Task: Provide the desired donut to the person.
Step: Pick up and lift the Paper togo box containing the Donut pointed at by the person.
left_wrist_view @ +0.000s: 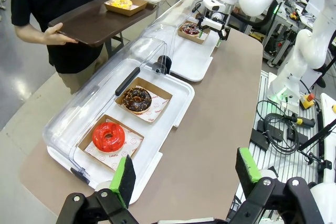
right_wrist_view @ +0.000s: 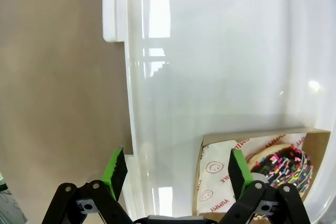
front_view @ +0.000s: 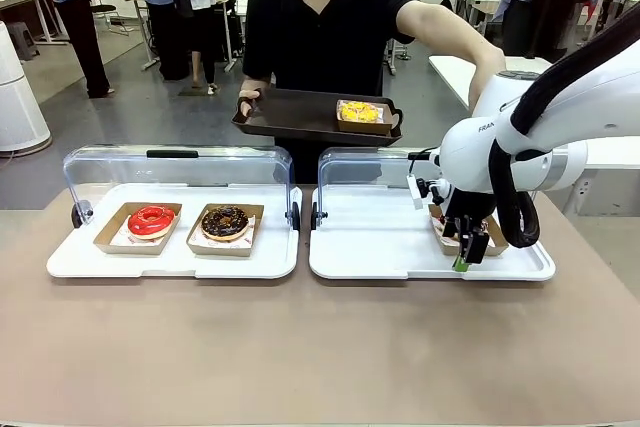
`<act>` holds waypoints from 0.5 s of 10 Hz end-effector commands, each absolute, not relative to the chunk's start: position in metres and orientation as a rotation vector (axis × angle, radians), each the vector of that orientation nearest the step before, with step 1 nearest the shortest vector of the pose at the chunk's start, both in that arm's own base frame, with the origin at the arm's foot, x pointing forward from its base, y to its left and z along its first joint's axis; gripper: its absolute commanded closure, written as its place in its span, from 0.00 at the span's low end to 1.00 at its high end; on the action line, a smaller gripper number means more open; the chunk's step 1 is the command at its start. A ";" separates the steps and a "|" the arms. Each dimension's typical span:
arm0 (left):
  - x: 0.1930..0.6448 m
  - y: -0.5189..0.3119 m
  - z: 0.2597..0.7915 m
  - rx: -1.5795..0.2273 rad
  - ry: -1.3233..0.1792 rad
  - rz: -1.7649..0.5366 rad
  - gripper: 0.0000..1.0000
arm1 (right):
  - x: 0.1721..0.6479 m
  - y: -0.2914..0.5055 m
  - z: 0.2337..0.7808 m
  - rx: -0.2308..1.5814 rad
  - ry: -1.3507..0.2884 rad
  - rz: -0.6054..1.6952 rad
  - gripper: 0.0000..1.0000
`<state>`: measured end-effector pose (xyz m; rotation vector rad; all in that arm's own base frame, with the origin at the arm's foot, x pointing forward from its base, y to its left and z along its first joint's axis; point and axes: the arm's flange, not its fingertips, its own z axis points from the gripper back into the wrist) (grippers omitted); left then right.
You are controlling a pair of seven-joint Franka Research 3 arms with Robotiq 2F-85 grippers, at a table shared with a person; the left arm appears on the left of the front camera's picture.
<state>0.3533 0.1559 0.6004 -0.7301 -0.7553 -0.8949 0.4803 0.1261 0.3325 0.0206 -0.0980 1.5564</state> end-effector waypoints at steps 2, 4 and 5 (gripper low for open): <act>0.352 0.157 0.600 -0.731 -0.755 -0.907 0.00 | 0.488 0.126 0.329 0.003 -0.090 1.540 0.00; 0.352 0.157 0.600 -0.731 -0.755 -0.907 0.00 | 0.488 0.125 0.328 0.015 -0.092 1.543 0.00; 0.352 0.157 0.600 -0.731 -0.755 -0.907 0.00 | 0.489 0.126 0.328 0.016 -0.096 1.544 0.04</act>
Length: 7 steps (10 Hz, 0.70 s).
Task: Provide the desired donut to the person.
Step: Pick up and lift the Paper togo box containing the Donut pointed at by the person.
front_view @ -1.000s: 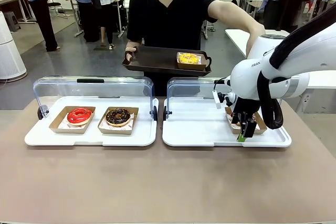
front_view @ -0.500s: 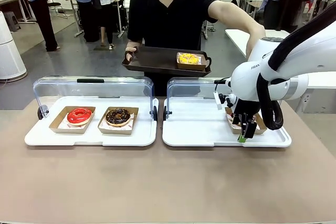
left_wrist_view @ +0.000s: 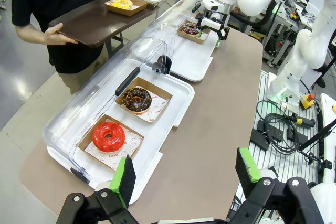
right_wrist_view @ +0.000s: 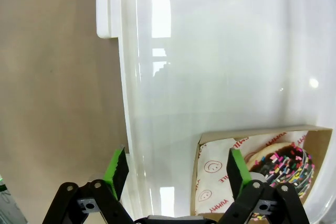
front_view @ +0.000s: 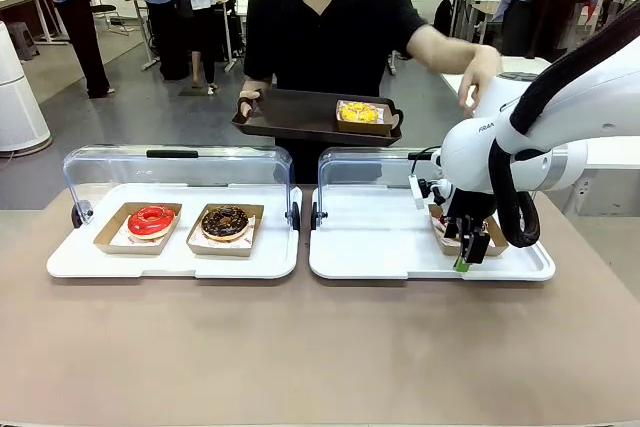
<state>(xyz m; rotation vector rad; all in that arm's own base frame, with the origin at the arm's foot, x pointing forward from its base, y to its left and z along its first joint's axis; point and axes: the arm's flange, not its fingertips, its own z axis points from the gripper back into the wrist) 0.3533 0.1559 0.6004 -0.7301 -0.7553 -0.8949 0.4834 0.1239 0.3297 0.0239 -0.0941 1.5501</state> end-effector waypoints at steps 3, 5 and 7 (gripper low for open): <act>0.352 0.157 0.600 -0.731 -0.755 -0.907 0.00 | 0.490 0.124 0.327 0.025 -0.103 1.548 0.62; 0.352 0.157 0.600 -0.731 -0.755 -0.907 0.00 | 0.491 0.125 0.327 0.023 -0.109 1.550 0.74; 0.352 0.157 0.600 -0.731 -0.755 -0.907 0.00 | 0.491 0.124 0.326 0.025 -0.109 1.552 1.00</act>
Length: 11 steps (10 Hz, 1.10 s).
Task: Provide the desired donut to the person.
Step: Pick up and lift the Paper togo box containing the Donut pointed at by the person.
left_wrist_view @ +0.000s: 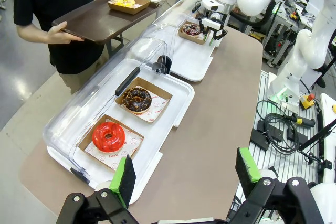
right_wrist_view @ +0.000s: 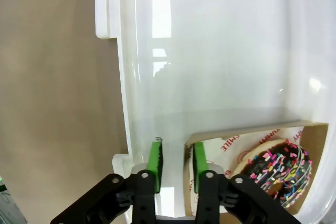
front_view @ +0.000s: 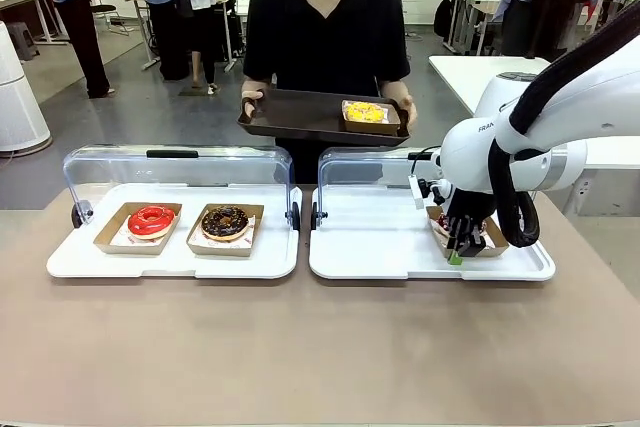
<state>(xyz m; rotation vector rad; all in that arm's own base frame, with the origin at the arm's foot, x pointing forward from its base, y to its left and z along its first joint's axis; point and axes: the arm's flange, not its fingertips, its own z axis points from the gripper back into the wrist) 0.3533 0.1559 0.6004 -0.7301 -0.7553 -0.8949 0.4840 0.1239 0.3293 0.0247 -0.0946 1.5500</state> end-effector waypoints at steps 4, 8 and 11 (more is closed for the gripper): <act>0.352 0.157 0.600 -0.731 -0.755 -0.907 0.00 | 0.491 0.124 0.326 0.030 -0.111 1.556 1.00; 0.352 0.157 0.600 -0.731 -0.755 -0.907 0.00 | 0.483 0.129 0.332 0.041 -0.120 1.542 1.00; 0.352 0.157 0.600 -0.731 -0.755 -0.907 0.00 | 0.442 0.150 0.383 0.135 -0.017 1.515 1.00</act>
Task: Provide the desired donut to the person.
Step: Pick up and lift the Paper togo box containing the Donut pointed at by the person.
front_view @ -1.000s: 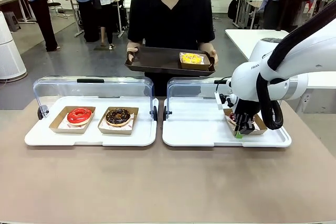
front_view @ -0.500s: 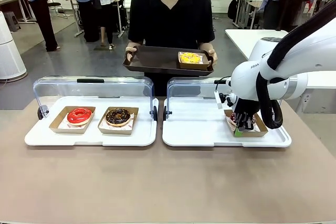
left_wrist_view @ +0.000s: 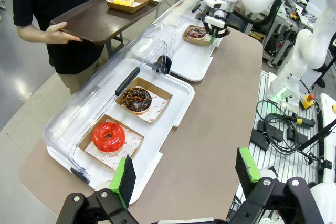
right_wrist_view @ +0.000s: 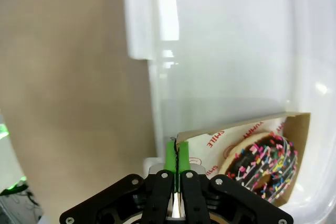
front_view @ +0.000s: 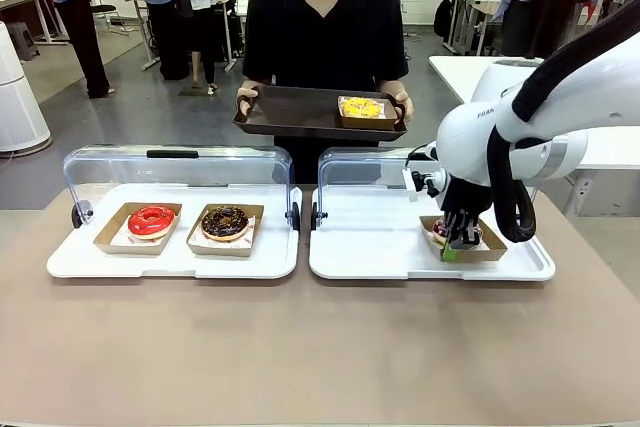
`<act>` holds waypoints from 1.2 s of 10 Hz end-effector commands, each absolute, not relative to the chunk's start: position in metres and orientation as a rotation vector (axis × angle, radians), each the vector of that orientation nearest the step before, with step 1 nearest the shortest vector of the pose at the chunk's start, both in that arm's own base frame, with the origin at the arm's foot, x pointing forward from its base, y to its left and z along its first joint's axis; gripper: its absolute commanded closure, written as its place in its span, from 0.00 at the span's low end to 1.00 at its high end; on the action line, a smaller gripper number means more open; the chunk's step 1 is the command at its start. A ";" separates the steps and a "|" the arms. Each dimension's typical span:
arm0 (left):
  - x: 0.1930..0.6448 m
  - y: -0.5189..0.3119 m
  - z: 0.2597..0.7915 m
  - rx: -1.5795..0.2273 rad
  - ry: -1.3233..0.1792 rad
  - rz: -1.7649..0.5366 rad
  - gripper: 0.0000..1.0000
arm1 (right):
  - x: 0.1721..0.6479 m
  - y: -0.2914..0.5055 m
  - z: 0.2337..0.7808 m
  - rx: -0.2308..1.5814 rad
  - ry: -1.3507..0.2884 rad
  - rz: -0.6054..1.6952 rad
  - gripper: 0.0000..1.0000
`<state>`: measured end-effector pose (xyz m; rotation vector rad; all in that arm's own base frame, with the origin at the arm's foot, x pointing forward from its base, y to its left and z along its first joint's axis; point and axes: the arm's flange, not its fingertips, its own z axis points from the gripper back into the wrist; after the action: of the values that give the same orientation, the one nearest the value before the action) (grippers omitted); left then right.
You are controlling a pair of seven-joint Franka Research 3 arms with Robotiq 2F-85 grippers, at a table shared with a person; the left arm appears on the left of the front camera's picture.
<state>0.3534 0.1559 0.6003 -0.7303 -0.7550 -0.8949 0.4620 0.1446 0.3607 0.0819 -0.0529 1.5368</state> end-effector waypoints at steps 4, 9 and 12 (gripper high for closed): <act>0.352 0.157 0.600 -0.731 -0.755 -0.907 0.00 | 0.366 0.159 0.464 0.145 0.030 1.584 1.00; 0.352 0.157 0.600 -0.731 -0.755 -0.907 0.00 | 0.322 0.177 0.578 -0.032 -0.055 1.565 1.00; 0.352 0.157 0.600 -0.731 -0.755 -0.907 0.00 | 0.326 0.186 0.615 -0.030 -0.087 1.558 1.00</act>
<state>0.3534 0.1559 0.6002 -0.7303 -0.7548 -0.8948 0.3167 0.1818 0.6131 -0.0374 -0.1082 1.5727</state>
